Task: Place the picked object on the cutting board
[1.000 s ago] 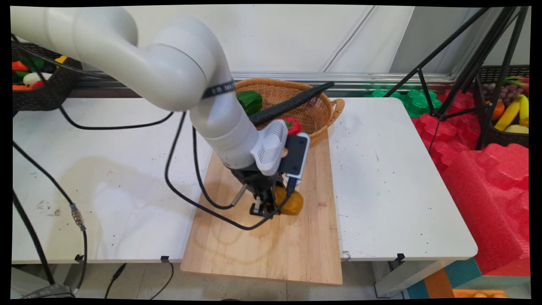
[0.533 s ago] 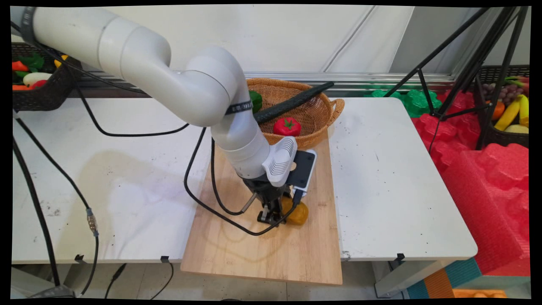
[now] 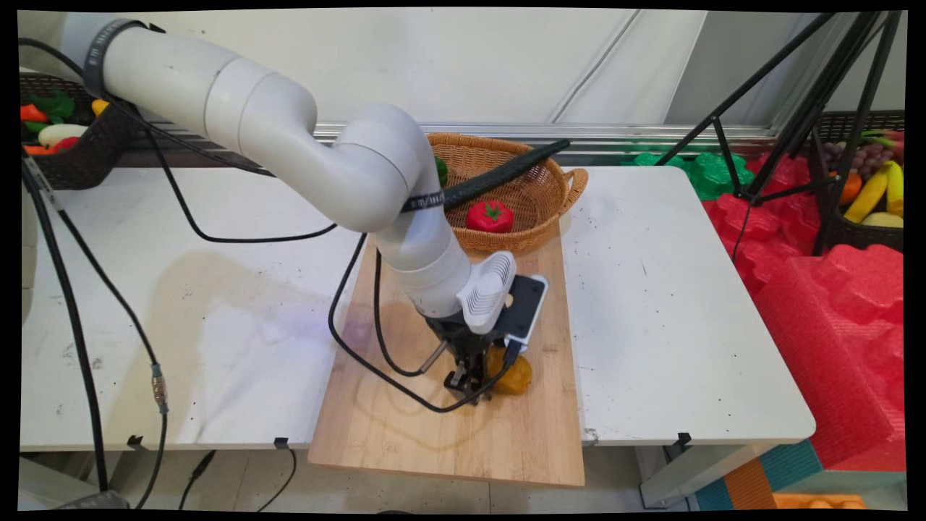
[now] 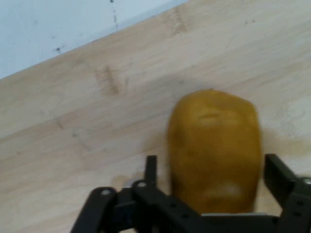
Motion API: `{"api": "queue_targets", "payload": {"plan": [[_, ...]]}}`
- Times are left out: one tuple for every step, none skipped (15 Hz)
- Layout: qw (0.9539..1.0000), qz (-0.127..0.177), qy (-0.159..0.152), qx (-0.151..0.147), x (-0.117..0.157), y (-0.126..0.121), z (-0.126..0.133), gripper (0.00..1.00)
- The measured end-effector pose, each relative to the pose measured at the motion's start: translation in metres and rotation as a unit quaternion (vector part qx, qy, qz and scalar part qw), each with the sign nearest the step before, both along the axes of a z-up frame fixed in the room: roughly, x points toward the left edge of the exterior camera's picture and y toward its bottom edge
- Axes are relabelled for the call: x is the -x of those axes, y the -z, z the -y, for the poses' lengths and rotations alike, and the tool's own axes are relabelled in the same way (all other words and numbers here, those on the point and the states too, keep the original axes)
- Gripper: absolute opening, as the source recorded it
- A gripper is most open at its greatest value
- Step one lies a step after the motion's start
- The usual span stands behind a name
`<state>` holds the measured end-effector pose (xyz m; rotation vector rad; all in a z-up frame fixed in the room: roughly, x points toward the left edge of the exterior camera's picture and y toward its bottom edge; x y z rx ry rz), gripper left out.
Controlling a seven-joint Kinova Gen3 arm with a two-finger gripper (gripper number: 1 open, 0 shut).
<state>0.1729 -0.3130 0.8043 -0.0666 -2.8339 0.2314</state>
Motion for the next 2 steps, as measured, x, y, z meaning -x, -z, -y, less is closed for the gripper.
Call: {"api": "queue_targets", "payload": {"plan": [[1.0, 0.0, 0.004, 0.001, 0.0013, 0.0013, -0.0003, 1.0], [1.0, -0.001, 0.007, 0.002, 0.0021, 0.0019, -0.0012, 1.0]]}}
